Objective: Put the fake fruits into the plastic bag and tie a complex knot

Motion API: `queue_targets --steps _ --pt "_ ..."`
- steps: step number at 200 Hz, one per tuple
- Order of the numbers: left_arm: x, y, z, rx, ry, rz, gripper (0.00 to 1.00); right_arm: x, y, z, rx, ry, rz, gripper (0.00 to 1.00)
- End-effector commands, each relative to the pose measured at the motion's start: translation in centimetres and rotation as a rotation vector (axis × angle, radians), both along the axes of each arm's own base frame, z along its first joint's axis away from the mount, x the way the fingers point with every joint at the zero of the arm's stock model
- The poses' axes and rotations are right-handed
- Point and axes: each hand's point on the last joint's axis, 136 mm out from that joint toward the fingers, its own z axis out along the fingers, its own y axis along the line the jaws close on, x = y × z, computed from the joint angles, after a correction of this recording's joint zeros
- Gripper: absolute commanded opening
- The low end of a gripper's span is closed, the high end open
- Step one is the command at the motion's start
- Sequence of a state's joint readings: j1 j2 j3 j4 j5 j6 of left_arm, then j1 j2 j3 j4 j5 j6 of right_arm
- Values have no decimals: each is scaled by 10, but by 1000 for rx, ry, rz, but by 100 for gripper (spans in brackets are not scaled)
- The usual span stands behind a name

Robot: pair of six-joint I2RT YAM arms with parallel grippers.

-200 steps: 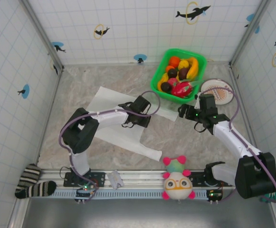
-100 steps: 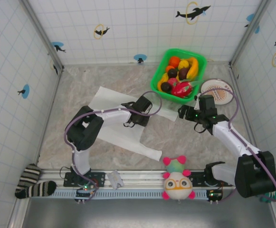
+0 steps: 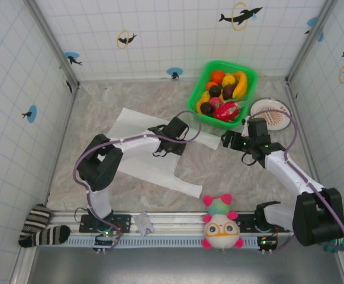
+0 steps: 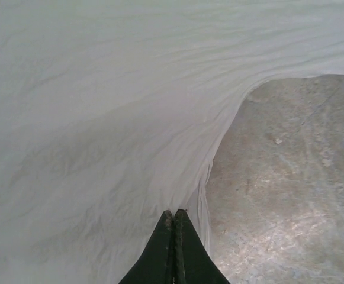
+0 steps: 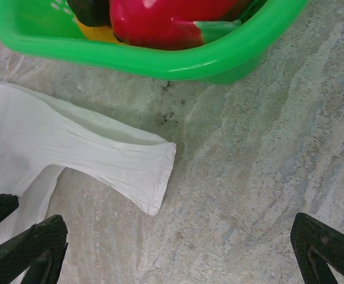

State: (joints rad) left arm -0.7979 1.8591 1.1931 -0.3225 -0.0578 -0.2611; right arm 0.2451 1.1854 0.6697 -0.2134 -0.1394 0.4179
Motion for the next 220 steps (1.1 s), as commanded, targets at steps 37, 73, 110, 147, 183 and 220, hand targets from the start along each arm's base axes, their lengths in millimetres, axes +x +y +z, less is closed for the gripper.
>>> queue_targets --steps 37,73,110,147,183,220 --pt "0 3 53 -41 -74 -6 0 -3 32 27 116 -114 109 100" --pt "6 2 103 -83 -129 8 0 -15 50 57 215 -251 151 100" --pt "8 4 139 -119 -181 23 0 -26 53 58 305 -364 104 100" --pt "7 0 170 -188 -222 14 0 -25 74 58 388 -460 61 100" --pt "6 -1 188 -227 -243 12 0 -11 108 62 519 -465 67 97" --pt "4 1 196 -242 -255 16 0 2 156 60 581 -425 146 86"
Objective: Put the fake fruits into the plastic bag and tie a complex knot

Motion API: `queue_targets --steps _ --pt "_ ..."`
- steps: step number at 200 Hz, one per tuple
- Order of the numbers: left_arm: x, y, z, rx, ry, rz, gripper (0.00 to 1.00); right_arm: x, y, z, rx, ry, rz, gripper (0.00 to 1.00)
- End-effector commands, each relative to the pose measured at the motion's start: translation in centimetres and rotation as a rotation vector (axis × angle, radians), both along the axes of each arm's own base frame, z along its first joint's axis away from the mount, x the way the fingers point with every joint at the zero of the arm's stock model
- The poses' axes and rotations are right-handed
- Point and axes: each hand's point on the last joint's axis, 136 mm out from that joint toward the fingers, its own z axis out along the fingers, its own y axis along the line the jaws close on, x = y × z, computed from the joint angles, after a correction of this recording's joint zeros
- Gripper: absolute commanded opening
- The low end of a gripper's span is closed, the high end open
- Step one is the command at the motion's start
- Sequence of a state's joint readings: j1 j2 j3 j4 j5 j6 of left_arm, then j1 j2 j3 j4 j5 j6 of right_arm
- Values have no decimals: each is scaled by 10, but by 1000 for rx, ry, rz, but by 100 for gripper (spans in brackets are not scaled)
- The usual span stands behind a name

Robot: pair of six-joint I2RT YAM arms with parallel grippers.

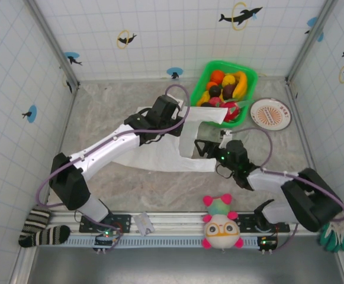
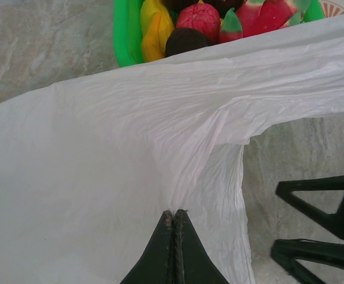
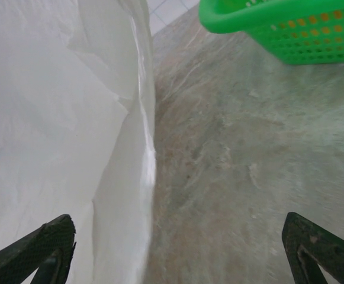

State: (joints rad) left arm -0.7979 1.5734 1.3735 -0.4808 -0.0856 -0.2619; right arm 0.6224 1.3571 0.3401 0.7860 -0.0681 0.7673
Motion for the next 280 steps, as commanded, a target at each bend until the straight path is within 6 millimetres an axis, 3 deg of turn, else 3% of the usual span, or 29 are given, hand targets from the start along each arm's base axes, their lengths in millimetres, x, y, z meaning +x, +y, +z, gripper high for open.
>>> queue_targets --steps 1,19,46,79,107,132,150,163,198,223,235,254,280 --pt "-5 4 26 -37 -26 -2 0 20 32 53 168 -122 23 85" --pt "-5 7 28 -34 -37 6 0 29 39 49 197 -113 10 75" --pt "-5 18 35 -6 -59 35 0 41 29 21 129 -46 -73 39" --pt "-1 47 52 60 -113 100 0 41 1 -10 -40 32 -186 6" --pt "6 80 77 96 -176 169 0 33 -36 -46 -240 151 -287 2" --pt "10 99 101 116 -243 181 0 28 -49 -65 -283 208 -294 3" --pt "10 100 109 121 -266 168 0 27 -41 -66 -281 208 -241 4" --pt "9 95 107 119 -260 138 0 28 -30 -56 -258 165 -183 9" --pt "2 70 93 68 -219 15 0 22 -26 -15 -255 -5 -100 55" --pt "2 63 89 46 -210 -12 0 7 -40 1 -360 -112 -64 87" --pt "1 59 92 25 -214 -30 0 0 -49 4 -416 -169 -50 97" --pt "-1 53 95 2 -217 -59 0 -8 -53 12 -488 -268 -1 100" --pt "-2 50 94 -1 -216 -76 0 -19 -46 40 -509 -451 64 100"
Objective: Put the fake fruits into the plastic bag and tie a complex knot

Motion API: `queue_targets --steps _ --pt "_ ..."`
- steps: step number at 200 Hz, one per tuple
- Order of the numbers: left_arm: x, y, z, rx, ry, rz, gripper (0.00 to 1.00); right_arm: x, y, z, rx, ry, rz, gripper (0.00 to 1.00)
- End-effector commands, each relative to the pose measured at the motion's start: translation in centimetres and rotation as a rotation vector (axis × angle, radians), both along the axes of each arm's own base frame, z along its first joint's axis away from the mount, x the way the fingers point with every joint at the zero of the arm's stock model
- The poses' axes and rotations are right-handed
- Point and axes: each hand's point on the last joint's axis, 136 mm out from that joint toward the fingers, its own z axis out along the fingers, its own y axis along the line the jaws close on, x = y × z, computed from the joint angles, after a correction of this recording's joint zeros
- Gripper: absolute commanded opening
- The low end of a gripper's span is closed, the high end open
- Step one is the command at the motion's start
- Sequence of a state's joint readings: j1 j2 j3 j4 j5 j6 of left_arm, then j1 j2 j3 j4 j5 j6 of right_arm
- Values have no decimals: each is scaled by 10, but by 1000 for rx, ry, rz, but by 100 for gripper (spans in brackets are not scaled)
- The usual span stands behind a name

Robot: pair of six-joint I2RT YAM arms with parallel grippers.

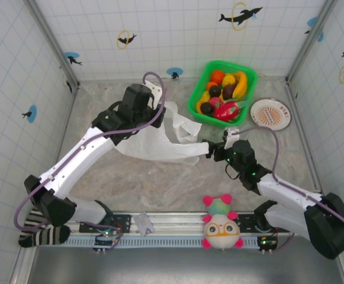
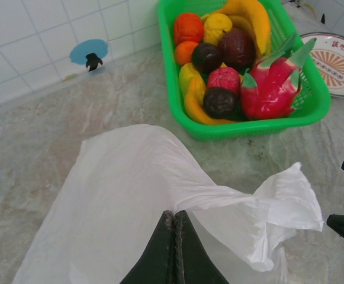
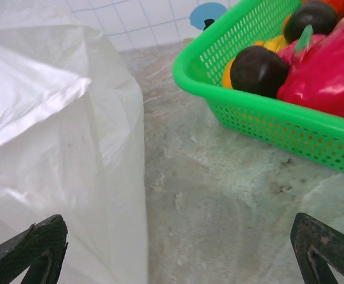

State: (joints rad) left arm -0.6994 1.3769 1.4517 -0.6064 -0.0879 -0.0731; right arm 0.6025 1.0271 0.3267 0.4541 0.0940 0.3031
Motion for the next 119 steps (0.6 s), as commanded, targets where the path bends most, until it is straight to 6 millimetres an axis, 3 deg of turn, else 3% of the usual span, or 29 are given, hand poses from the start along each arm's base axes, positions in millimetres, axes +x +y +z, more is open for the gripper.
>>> queue_targets --steps 1,25,73,119 --pt "-1 -9 3 -13 -19 -58 0 -10 2 12 -120 -156 101 100" --pt "-2 -10 0 -11 -16 -66 0 -11 19 28 -152 -204 180 100" --pt "-3 -14 -5 -14 -5 -83 0 -12 64 35 -136 -210 316 100" --pt "5 -7 -13 23 -6 -32 0 -21 58 27 -147 -197 324 100"
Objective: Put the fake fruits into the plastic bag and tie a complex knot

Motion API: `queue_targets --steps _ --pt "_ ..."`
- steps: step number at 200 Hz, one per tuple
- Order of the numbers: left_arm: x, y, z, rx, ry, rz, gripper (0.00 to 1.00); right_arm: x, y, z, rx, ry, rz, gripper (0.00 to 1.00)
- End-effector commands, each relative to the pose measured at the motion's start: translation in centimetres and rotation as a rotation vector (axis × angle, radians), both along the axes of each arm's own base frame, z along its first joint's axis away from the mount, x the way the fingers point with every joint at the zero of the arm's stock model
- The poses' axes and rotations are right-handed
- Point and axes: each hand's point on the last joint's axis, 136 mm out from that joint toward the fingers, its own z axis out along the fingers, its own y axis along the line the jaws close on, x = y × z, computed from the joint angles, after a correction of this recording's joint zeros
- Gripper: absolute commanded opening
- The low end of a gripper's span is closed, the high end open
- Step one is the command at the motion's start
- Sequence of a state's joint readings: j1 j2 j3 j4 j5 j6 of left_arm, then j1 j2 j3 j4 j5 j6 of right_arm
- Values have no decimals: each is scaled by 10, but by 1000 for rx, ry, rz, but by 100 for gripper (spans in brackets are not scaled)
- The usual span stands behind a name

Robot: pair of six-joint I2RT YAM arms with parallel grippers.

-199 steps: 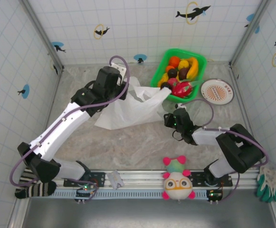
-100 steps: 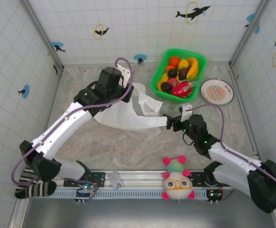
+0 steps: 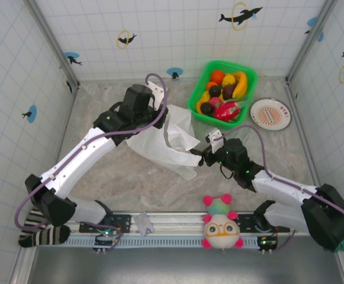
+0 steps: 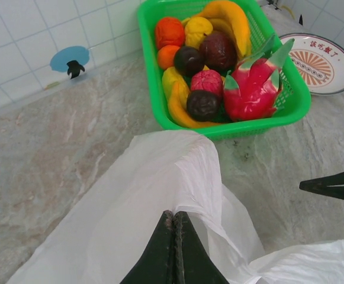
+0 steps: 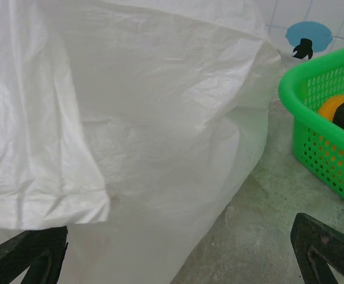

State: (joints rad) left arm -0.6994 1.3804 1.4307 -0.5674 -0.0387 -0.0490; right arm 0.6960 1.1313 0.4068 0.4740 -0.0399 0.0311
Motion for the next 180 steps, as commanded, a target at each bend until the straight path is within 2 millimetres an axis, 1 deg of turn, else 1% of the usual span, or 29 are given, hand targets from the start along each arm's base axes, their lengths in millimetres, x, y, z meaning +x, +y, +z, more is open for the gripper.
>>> queue_targets --steps 1,20,37,57,68,78,92,109,128,140,148,152,154,157,158,160,161,162,163,164,165,166,172,173,175,178,180 --pt "6 3 -10 37 -2 23 0 -5 1 20 33 -62 25 100" --pt "8 2 -10 33 0 25 0 -18 1 21 50 -57 66 100" --pt "9 -1 -10 26 1 19 0 -33 10 19 57 -60 138 100" --pt "9 -3 -11 22 2 12 0 -40 23 19 51 -64 192 100" --pt "9 -4 -12 22 5 9 0 -35 29 20 48 -60 188 100" --pt "9 -5 -12 20 8 3 0 -30 34 25 66 -70 187 100" --pt "7 -5 -13 17 10 -4 0 -20 42 37 103 -93 178 100" --pt "6 -4 -13 18 10 -5 0 -9 47 40 92 -93 150 100" --pt "4 0 -13 24 6 5 0 3 43 40 81 -97 98 100" --pt "3 2 -13 25 5 9 0 9 36 40 90 -95 51 100" --pt "2 2 -13 24 5 9 0 12 33 43 110 -94 35 95" --pt "2 3 -13 25 4 8 0 13 32 47 126 -98 36 90" --pt "2 3 -14 26 4 9 0 13 32 47 129 -99 35 90" --pt "2 3 -14 27 4 10 0 13 32 50 137 -101 35 82" --pt "2 3 -14 27 4 10 0 13 32 50 137 -101 35 82" --pt "2 4 -14 28 4 12 0 13 32 51 141 -102 36 77" --pt "2 4 -14 29 3 11 0 14 31 52 142 -103 34 72" --pt "2 4 -14 30 3 11 0 14 31 53 142 -104 34 69" --pt "2 4 -14 30 3 12 0 14 31 53 142 -104 34 69" --pt "2 4 -14 30 1 13 0 14 31 54 143 -105 35 66" --pt "2 4 -14 30 2 13 0 14 31 54 143 -103 33 61" --pt "2 5 -14 33 2 14 0 14 31 54 143 -103 33 61" --pt "2 6 -17 42 3 20 0 15 28 58 135 -105 22 46" --pt "2 7 -16 42 2 21 0 15 28 58 135 -105 22 46" --pt "2 8 -17 46 2 25 0 17 26 60 128 -106 13 42" --pt "2 9 -18 51 2 29 0 17 25 61 125 -107 9 40" --pt "3 10 -19 56 2 32 0 17 23 61 118 -106 3 36"
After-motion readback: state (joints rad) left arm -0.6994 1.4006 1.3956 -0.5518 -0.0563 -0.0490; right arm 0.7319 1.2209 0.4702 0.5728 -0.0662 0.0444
